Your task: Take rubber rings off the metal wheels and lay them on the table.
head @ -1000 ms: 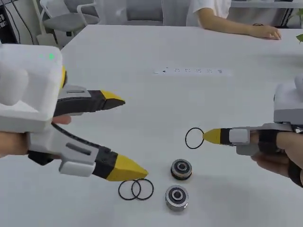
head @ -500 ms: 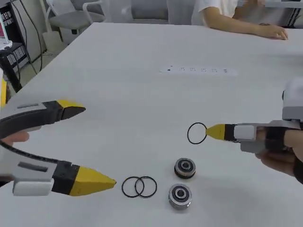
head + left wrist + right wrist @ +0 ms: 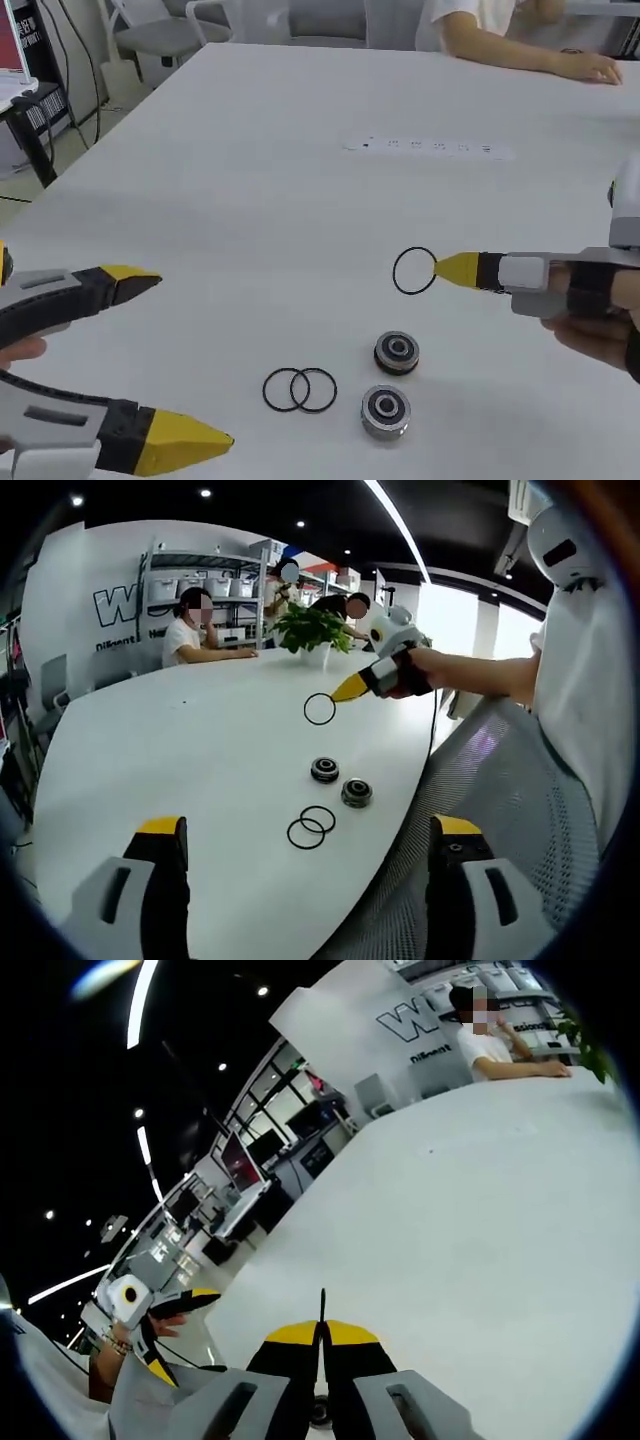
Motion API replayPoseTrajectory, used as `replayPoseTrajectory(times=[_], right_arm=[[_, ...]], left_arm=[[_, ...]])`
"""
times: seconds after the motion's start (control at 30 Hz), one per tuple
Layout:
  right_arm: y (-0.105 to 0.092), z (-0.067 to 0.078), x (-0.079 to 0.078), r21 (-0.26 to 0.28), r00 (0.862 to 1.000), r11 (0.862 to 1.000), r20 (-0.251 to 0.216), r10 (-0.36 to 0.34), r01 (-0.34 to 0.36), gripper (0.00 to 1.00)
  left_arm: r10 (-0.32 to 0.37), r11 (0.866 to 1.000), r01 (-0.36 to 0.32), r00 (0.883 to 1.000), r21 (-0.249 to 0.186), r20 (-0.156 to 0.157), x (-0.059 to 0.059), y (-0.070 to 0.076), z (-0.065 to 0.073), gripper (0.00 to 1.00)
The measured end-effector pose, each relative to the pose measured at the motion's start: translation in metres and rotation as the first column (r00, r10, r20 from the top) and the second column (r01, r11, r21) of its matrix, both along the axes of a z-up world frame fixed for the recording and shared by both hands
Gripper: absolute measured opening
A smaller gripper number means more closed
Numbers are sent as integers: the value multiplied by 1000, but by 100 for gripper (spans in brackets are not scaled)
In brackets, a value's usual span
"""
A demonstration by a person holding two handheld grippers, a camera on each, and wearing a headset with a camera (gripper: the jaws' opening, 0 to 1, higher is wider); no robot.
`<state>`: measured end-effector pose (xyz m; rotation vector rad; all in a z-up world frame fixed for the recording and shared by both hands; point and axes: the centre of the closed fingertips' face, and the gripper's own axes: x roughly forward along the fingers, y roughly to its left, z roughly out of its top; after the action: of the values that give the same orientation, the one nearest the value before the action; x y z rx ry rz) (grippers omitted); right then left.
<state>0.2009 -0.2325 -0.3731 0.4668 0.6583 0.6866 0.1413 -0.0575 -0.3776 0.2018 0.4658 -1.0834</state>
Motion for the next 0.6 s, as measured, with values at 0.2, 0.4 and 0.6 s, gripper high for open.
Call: replayPoseTrajectory(times=[0.2,0.4,0.6], right_arm=[[5,2,-2,0,1000,1000,10,22,-22,0],[13,5,-5,3,999,999,25,47,-47,0],[23,3,-9,-5,996,997,31,79,-79,0]], left_arm=[[-3,1000,3,1000,-2,-23,-5,-3,-5,99],[-13,1000,13,999,-4,-36,-10,-10,-9,99],[-34,999,34,998,-5,-56,-16,-18,-15,99]])
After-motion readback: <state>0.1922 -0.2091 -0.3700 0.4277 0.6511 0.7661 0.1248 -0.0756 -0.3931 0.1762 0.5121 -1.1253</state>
